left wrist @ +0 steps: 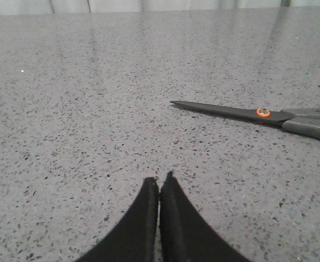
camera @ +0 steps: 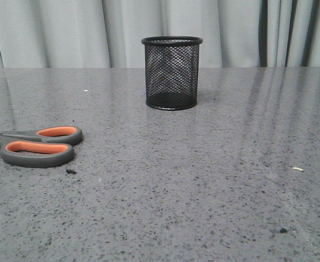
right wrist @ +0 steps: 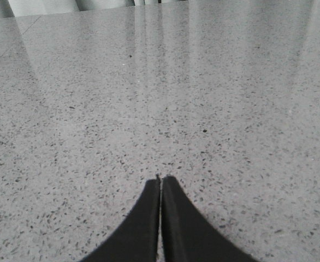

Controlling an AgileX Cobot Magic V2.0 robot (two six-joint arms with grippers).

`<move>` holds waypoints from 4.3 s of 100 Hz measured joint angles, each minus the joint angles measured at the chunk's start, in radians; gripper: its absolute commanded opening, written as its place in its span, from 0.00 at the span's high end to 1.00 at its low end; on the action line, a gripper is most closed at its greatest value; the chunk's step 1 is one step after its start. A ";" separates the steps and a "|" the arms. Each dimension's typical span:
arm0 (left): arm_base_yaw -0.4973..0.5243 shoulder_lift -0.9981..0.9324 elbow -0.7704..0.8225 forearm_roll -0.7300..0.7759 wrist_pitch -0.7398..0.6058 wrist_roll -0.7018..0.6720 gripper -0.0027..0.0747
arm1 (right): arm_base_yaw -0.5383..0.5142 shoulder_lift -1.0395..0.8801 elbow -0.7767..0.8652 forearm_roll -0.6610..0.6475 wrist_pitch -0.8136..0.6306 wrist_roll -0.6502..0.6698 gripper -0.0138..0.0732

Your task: Put scissors into bucket

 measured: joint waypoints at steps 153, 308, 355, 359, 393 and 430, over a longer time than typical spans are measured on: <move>0.000 0.000 0.000 -0.929 -0.243 -0.002 0.97 | 0.000 0.000 -0.002 0.540 -0.597 0.078 0.89; -0.352 1.497 -1.141 0.034 0.727 1.300 0.49 | 0.065 0.206 -0.566 0.437 0.448 -0.173 0.31; -0.352 1.654 -1.237 0.038 0.836 1.310 0.55 | 0.098 0.206 -0.566 0.437 0.462 -0.173 0.31; -0.352 1.654 -1.237 0.038 0.840 1.310 0.61 | 0.098 0.206 -0.566 0.437 0.462 -0.173 0.31; -0.352 1.635 -1.230 0.034 0.857 1.307 0.91 | 0.098 0.206 -0.566 0.447 0.462 -0.182 0.31; -0.367 1.333 -1.216 0.017 0.767 1.150 0.91 | 0.140 0.252 -0.571 1.100 0.523 -0.612 0.31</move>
